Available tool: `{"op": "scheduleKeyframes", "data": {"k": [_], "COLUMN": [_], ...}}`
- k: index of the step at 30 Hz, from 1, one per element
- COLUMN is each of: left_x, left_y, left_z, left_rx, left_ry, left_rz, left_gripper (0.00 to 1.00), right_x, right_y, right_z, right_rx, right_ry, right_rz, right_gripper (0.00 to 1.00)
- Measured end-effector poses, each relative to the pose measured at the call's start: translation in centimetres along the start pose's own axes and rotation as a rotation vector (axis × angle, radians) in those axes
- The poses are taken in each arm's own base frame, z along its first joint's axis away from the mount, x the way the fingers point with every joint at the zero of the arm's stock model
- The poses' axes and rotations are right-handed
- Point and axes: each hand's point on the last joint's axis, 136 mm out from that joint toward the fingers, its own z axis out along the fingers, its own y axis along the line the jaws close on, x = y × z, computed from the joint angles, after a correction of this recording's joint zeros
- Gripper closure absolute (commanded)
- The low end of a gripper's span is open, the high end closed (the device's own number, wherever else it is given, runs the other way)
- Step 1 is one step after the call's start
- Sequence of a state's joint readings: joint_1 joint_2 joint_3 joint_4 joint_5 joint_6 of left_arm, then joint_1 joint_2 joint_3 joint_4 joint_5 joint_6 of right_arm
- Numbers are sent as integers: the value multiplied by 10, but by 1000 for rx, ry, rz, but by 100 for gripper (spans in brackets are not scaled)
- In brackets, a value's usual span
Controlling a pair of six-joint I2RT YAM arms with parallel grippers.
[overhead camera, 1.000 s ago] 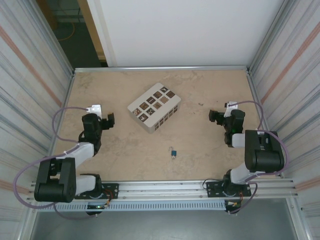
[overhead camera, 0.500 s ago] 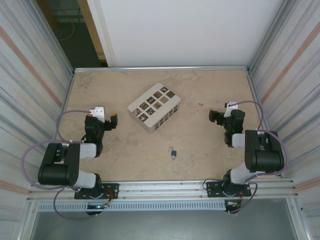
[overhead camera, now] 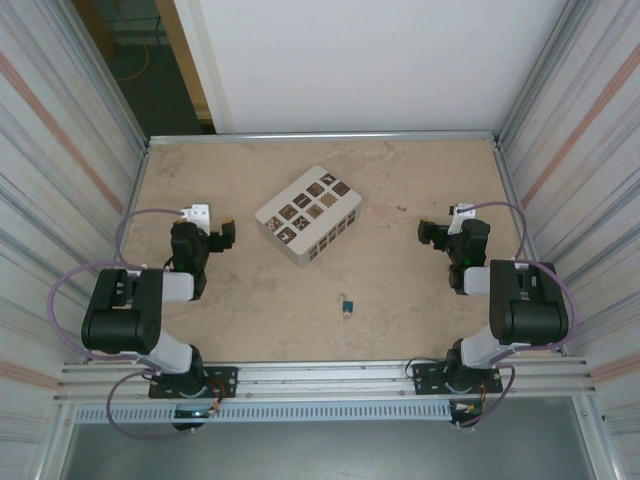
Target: Unlock the padlock with the key
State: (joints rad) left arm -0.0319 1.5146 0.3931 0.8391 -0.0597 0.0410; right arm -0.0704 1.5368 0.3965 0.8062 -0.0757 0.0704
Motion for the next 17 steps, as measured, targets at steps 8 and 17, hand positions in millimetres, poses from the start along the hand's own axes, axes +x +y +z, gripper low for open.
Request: {"op": "scheduleKeyframes", "data": {"k": [8, 17], "left_x": [7, 7], "left_y": [0, 0], "left_z": [0, 0], "left_rx": [1, 1], "left_ry": [29, 29], "left_rz": [2, 1], "left_gripper": [1, 1], "right_x": [0, 0], "right_y": [0, 0], "right_z": [0, 0], "right_rx": [0, 0], "right_ry": [0, 0], "right_rz": [0, 0], "right_gripper": [1, 1]}}
